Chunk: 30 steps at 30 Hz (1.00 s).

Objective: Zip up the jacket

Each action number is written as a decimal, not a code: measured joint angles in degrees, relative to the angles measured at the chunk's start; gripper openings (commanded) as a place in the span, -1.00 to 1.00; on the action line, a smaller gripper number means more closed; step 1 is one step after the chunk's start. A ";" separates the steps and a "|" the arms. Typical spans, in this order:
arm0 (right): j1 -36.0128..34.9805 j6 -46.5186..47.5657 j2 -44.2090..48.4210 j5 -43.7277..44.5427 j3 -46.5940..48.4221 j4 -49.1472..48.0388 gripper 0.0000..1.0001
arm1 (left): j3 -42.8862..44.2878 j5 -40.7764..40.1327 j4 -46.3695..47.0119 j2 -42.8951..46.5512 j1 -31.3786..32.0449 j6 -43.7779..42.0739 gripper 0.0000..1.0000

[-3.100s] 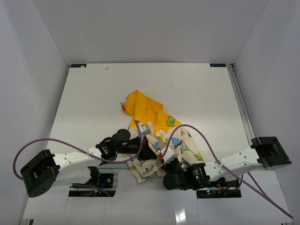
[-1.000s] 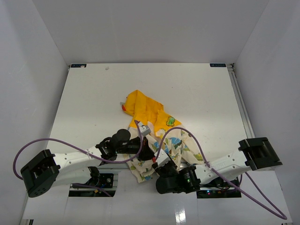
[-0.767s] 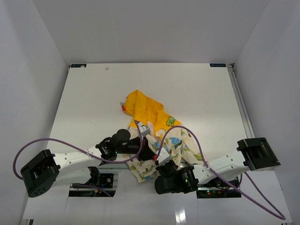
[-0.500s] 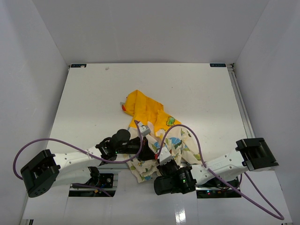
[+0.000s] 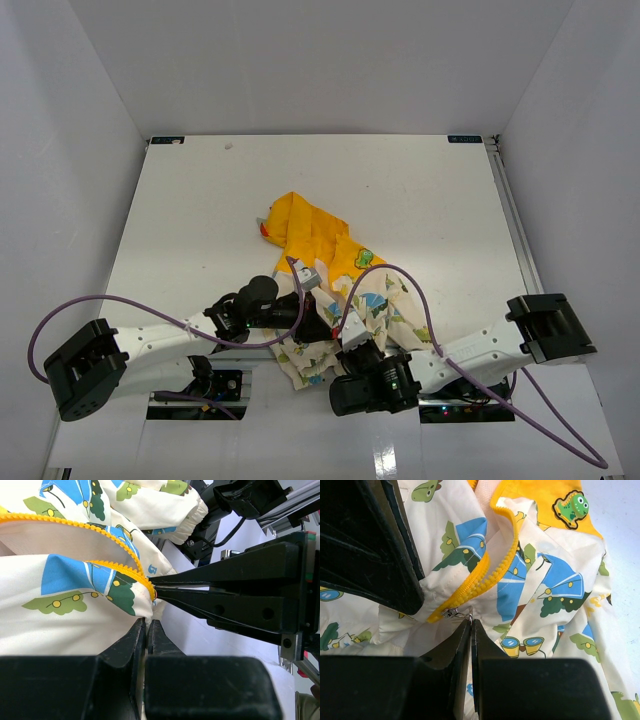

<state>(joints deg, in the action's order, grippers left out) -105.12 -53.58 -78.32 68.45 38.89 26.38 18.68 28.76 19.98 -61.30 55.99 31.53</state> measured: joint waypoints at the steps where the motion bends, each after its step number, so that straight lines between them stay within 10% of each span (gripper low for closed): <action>1: 0.00 0.21 0.37 0.07 0.00 0.08 -0.85 | 0.00 0.01 0.07 0.00 0.00 0.00 -1.00; 30: 7.67 18.16 11.05 -6.08 3.08 0.99 -0.85 | 0.33 -1.32 5.65 -0.07 -0.46 -0.66 -1.00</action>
<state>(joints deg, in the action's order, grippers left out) -97.45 -35.42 -67.27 62.37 41.98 27.38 19.00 27.44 25.63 -61.36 55.53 30.87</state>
